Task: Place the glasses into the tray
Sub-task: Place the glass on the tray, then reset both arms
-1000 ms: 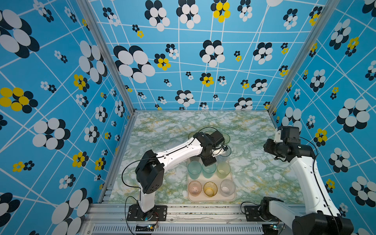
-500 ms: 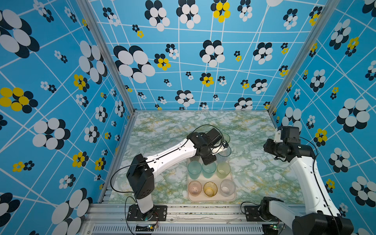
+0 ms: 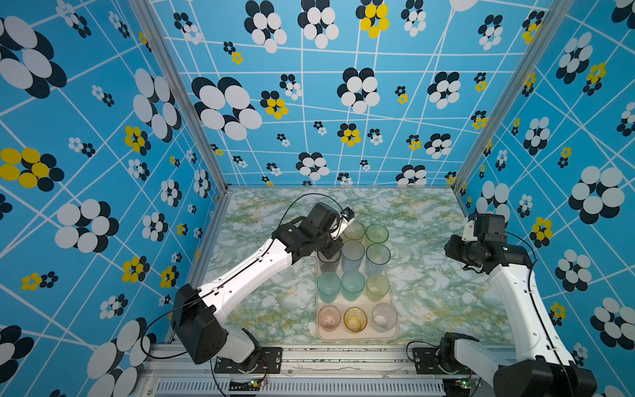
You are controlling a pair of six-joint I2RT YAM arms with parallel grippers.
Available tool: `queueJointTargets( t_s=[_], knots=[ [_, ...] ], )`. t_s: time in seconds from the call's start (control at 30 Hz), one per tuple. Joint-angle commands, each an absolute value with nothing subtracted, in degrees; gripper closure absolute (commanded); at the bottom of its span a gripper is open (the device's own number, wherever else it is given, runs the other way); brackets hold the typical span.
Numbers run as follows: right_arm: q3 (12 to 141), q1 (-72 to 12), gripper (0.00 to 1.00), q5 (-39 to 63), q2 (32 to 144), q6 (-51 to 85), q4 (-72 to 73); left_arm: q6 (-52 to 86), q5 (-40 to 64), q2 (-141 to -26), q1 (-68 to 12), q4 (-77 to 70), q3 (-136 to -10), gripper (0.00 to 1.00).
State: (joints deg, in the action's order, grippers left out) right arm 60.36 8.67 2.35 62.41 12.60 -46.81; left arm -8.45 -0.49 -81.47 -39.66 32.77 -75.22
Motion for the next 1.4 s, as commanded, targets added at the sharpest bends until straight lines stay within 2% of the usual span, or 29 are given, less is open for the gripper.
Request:
queueJointTargets(
  t_s=[0.0,0.3,0.63,1.03,1.1,1.17,1.37],
  knots=[
    [59.55,9.07,0.62,3.52,62.51,11.69,-45.8,-2.17,-0.48,-76.36,-34.8,24.67,-70.12,0.74],
    [58.73,9.05,0.62,5.15,62.4,11.95,-45.07,4.88,-1.63,-63.24,-20.15,13.63,-55.3,0.73],
    [55.02,8.09,0.61,9.49,62.29,14.36,-41.42,10.31,-6.5,-55.9,-7.28,-2.96,-36.98,0.68],
    [55.82,-0.84,0.61,7.82,72.41,15.38,-37.02,7.23,-15.82,-59.78,-1.39,-24.46,-23.55,0.6],
    [55.81,-1.14,0.6,7.83,73.49,15.62,-35.93,5.77,-15.32,-61.26,-0.32,-26.72,-22.65,0.58],
    [56.06,-1.22,0.6,7.96,74.25,15.64,-35.52,4.71,-14.49,-63.43,0.29,-29.61,-21.83,0.47],
    [55.48,-1.34,0.6,6.94,74.89,14.82,-33.76,5.37,-6.85,-73.49,0.88,-40.43,-19.99,0.47]
  ],
)
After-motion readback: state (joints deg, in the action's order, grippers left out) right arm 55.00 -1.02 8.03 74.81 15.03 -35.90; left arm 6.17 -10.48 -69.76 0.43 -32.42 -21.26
